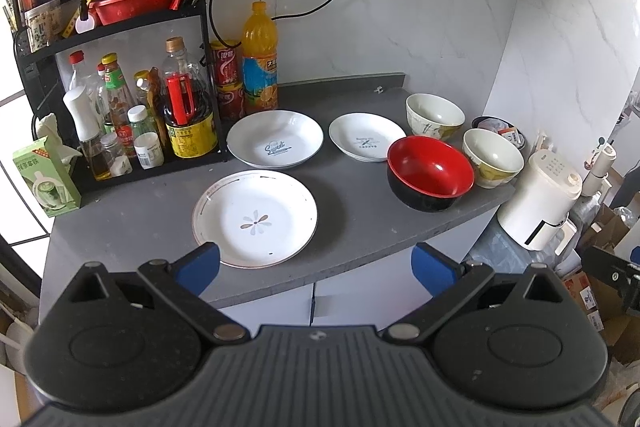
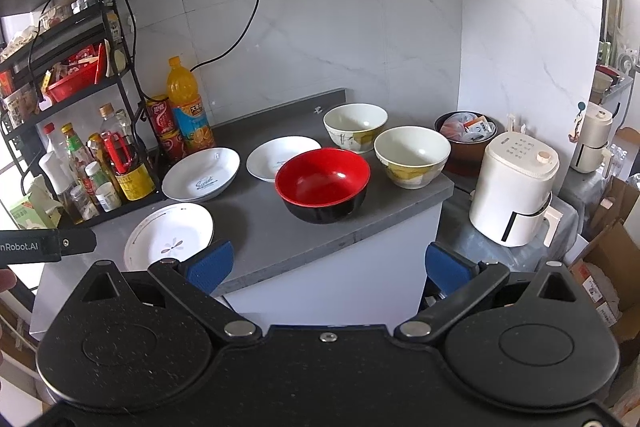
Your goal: Organize plates and bowls
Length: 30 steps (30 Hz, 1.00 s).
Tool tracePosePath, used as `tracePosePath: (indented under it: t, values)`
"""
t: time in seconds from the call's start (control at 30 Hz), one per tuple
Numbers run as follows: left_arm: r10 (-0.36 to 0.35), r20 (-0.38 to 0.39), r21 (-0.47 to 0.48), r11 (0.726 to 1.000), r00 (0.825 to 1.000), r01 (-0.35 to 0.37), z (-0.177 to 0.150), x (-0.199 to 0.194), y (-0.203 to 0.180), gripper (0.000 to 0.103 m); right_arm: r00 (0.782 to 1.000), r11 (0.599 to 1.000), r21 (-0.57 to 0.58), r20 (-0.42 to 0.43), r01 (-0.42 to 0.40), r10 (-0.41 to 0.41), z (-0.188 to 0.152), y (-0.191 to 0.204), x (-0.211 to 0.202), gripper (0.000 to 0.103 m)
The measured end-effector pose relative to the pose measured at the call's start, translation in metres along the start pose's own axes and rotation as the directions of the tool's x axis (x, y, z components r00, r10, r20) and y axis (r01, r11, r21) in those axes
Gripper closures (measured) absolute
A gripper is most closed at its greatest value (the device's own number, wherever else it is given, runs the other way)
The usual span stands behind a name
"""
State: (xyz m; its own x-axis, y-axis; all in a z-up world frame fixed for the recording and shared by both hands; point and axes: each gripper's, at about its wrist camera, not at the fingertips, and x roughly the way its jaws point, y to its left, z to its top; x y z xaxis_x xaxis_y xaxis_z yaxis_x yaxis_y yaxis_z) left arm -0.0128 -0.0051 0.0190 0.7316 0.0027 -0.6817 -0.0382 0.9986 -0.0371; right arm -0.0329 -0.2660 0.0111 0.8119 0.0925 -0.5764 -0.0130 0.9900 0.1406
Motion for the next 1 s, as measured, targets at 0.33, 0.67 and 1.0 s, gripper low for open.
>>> tracePosePath:
  t: [0.33, 0.67, 1.0]
  values:
    - [0.002, 0.003, -0.005, 1.000, 1.000, -0.002, 0.000, -0.001, 0.000, 0.002, 1.000, 1.000, -0.004, -0.003, 0.004, -0.004, -0.003, 0.000, 0.000, 0.000]
    - [0.010, -0.004, -0.018, 1.000, 1.000, -0.010, 0.000, -0.002, 0.005, 0.002, 1.000, 1.000, -0.023, -0.005, -0.015, 0.015, -0.004, 0.006, 0.001, 0.000]
    - [0.022, -0.007, -0.032, 0.999, 1.000, -0.022, -0.002, -0.003, 0.013, 0.002, 1.000, 0.999, -0.033, -0.006, -0.020, 0.020, -0.004, 0.012, 0.002, 0.000]
